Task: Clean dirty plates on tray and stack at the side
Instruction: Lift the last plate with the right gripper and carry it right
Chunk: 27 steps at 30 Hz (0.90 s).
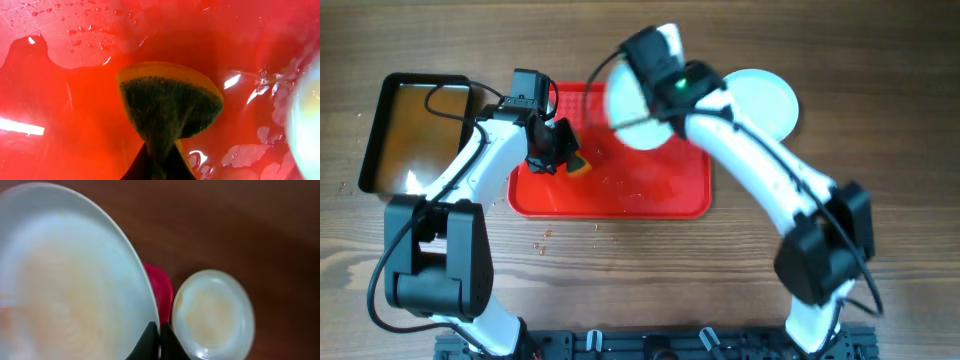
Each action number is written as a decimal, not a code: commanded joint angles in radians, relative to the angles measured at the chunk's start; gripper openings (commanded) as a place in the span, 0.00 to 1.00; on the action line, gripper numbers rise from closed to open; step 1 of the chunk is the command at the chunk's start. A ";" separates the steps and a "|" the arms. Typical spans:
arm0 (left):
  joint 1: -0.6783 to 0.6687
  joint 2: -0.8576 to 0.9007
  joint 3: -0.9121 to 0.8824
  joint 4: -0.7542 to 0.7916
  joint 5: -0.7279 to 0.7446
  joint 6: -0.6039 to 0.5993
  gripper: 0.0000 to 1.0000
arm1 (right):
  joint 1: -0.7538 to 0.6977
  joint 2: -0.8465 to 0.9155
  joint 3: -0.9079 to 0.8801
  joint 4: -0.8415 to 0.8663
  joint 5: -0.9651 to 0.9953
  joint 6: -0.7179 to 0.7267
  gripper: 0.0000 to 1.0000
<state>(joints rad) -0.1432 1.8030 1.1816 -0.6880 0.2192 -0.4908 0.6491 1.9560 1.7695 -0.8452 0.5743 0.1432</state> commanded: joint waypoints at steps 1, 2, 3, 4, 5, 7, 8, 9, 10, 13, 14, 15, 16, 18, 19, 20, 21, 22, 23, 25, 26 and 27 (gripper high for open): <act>0.001 0.009 -0.006 0.005 0.016 0.016 0.04 | 0.092 -0.023 0.001 0.003 0.259 -0.056 0.04; 0.001 0.009 -0.006 0.005 0.016 0.016 0.04 | 0.113 -0.023 0.001 0.003 0.288 -0.066 0.04; 0.001 0.009 -0.006 0.005 0.016 0.016 0.04 | 0.130 -0.023 0.001 0.004 0.327 -0.066 0.04; 0.001 0.009 -0.006 0.005 0.016 0.016 0.04 | 0.149 -0.023 0.001 0.004 0.397 -0.071 0.04; 0.001 0.009 -0.006 0.005 0.016 0.016 0.04 | 0.161 -0.023 0.001 0.011 0.451 -0.099 0.04; 0.001 0.009 -0.006 0.007 0.016 0.016 0.04 | 0.179 -0.023 0.001 0.042 0.549 -0.171 0.04; 0.001 0.009 -0.006 0.010 0.016 0.016 0.04 | 0.182 -0.023 0.001 0.054 0.578 -0.194 0.04; 0.001 0.009 -0.006 0.011 0.016 0.016 0.04 | 0.183 -0.023 0.001 0.073 0.601 -0.227 0.04; 0.001 0.009 -0.006 0.012 0.016 0.016 0.04 | 0.183 -0.023 0.001 0.102 0.640 -0.272 0.04; 0.001 0.009 -0.006 0.015 0.016 0.016 0.04 | 0.192 -0.023 0.001 0.204 0.777 -0.412 0.04; 0.001 0.009 -0.006 0.019 0.016 0.016 0.04 | 0.198 -0.023 0.001 0.254 0.797 -0.474 0.04; 0.001 0.009 -0.006 0.023 0.016 0.015 0.04 | 0.203 -0.023 0.001 0.289 0.799 -0.513 0.05; 0.001 0.009 -0.006 0.023 0.016 0.015 0.04 | 0.209 -0.023 0.001 0.311 0.798 -0.521 0.04; 0.001 0.009 -0.006 0.022 0.016 0.016 0.04 | 0.212 -0.023 0.001 0.303 0.785 -0.476 0.04; 0.001 0.009 -0.006 0.022 0.016 0.016 0.04 | 0.212 -0.023 0.001 0.278 0.766 -0.436 0.04; 0.001 0.009 -0.006 0.022 0.016 0.016 0.04 | 0.212 -0.023 0.001 0.204 0.670 -0.346 0.04; 0.001 0.009 -0.006 0.022 0.016 0.016 0.04 | 0.210 -0.023 0.001 0.134 0.560 -0.256 0.04; 0.001 0.009 -0.006 0.022 0.016 0.016 0.04 | 0.199 -0.023 0.001 0.062 0.418 -0.138 0.04; 0.001 0.009 -0.006 0.022 0.016 0.016 0.04 | 0.172 -0.023 0.001 -0.004 0.261 0.008 0.04; 0.001 0.009 -0.006 0.022 0.016 0.016 0.04 | 0.076 -0.023 0.001 -0.080 -0.001 0.203 0.04; 0.001 0.009 -0.006 0.022 0.016 0.016 0.04 | 0.028 -0.023 0.001 -0.090 -0.101 0.229 0.04; 0.001 0.009 -0.006 0.022 0.016 0.016 0.04 | -0.019 -0.023 0.001 -0.093 -0.204 0.230 0.05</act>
<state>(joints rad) -0.1432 1.8030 1.1816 -0.6697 0.2195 -0.4908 0.7715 1.9316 1.7702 -0.9260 0.7742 0.1432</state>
